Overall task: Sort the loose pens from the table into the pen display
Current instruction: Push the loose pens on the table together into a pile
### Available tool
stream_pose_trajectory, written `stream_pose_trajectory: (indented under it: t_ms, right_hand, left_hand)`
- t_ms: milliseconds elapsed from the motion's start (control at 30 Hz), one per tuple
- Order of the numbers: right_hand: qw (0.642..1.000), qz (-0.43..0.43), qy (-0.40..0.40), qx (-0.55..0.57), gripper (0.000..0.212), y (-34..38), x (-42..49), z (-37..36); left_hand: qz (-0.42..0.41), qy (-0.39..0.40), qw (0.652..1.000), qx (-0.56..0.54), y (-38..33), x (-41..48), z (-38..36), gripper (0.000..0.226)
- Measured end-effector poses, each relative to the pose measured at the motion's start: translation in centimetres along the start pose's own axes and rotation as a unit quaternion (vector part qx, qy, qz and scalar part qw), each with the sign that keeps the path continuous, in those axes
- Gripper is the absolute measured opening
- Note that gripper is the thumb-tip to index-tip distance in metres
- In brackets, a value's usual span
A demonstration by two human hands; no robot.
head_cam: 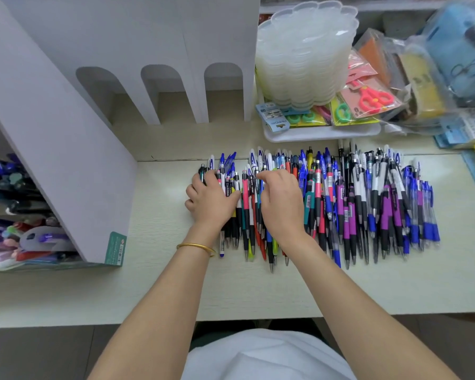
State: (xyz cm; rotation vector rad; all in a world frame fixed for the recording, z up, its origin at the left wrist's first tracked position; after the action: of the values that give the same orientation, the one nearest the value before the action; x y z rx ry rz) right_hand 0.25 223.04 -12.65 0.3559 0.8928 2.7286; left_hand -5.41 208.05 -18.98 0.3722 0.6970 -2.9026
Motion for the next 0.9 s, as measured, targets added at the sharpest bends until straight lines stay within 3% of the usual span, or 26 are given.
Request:
stream_pose_trajectory:
  t_ms: [900]
  right_hand:
    - [1.000,0.003,0.017,0.015,0.031,0.6,0.3,0.0]
  left_hand:
    - [0.024,0.017,1.000,0.008,-0.7,0.1,0.9,0.073]
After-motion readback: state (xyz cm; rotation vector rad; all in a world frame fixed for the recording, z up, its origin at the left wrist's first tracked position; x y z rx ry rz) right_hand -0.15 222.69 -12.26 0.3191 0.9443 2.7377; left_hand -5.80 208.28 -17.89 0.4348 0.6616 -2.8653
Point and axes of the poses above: each hand's wrist, its own x-axis towards the middle knuckle, its own z-axis out of the back of the hand, y = z × x, the point moved 9 cm from there along x, towards the middle knuckle, and after that the axes turned 1 degree about x, right-handed, at the moved point
